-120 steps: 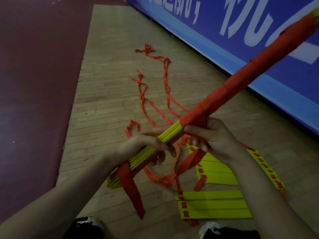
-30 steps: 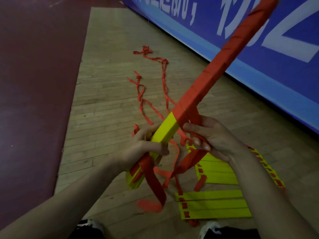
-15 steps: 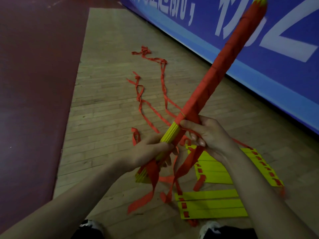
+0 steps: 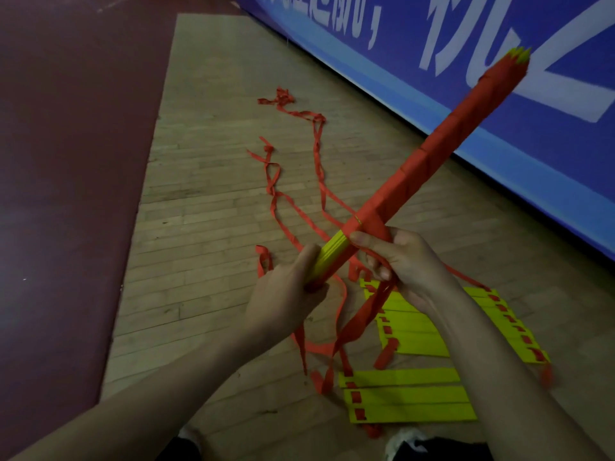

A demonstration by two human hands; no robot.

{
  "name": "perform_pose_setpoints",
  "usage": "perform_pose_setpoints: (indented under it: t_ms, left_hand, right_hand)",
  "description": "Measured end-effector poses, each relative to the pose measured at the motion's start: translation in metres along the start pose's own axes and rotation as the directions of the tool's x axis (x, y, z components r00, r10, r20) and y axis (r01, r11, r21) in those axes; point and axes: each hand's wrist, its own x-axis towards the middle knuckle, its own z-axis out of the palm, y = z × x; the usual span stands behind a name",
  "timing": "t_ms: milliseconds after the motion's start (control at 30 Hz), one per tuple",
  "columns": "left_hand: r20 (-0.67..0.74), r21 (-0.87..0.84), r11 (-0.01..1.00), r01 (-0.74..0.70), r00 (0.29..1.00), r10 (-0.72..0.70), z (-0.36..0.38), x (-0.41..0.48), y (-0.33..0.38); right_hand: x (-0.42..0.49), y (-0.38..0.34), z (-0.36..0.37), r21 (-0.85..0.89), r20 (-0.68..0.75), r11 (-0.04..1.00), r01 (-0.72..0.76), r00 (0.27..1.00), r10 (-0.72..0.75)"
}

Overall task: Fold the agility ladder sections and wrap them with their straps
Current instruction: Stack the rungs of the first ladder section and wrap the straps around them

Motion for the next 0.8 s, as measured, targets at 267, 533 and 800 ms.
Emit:
perform_pose_setpoints:
  t_ms: [267,533,800]
  left_hand:
    - [0.071,0.078,0.997,0.006,0.997,-0.012,0.004,0.002,-0.015]
    - [0.152,-0.119,0.991,0.057,0.988,-0.039,-0.002,0.013,-0.008]
    - [0.3,-0.596,0.768,0.234,0.952,-0.058,-0.022,0.012,0.004]
  right_hand:
    - [-0.005,-0.003,-0.006,-0.167,0.103,0.985,-0.052,0.992,0.07]
    - [-0.014,-0.011,0.005,0.096,0.073,0.979,0.178,0.98,-0.185]
    - [-0.019,-0.018,0.003,-0.01,0.232,0.997,0.079,0.97,-0.074]
